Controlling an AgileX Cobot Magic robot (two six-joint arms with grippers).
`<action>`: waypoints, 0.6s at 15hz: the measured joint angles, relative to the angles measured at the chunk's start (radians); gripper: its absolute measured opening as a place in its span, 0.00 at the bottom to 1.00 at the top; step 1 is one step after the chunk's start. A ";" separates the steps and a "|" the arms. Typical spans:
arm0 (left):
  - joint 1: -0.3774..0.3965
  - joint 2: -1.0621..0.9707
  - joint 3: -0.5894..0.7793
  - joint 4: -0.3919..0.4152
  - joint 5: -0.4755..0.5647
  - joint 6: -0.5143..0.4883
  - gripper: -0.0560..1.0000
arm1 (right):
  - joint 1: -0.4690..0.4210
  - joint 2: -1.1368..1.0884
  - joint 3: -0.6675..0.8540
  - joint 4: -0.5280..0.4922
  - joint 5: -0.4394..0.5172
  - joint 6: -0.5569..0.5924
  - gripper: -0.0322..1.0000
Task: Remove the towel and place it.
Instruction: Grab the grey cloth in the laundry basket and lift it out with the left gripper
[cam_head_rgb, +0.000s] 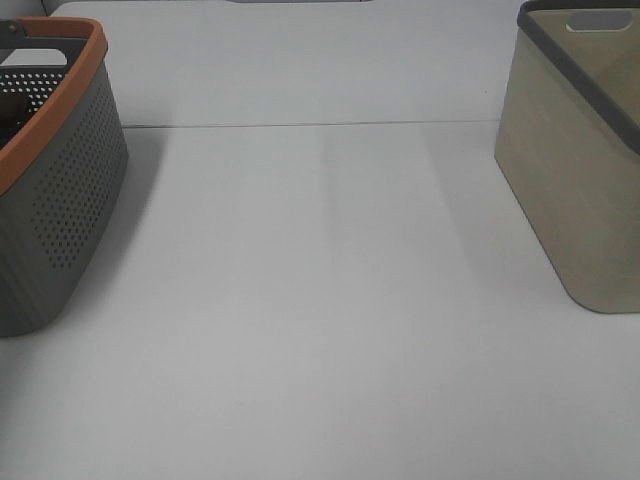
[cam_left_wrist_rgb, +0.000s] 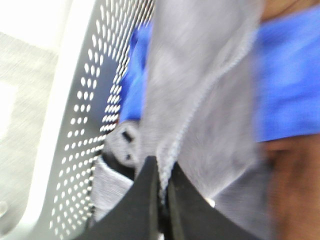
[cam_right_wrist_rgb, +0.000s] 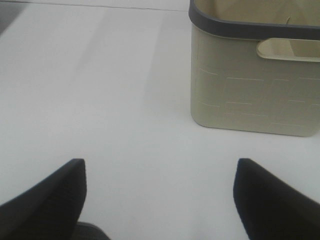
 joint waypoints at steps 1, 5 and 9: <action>0.000 -0.054 -0.004 -0.038 -0.005 0.000 0.05 | 0.000 0.000 0.000 0.000 0.000 0.000 0.77; 0.000 -0.234 -0.010 -0.172 -0.075 0.002 0.05 | 0.000 0.000 0.000 0.000 0.000 0.000 0.77; -0.105 -0.330 -0.080 -0.228 -0.129 0.013 0.05 | 0.000 0.000 0.000 0.000 0.000 0.000 0.77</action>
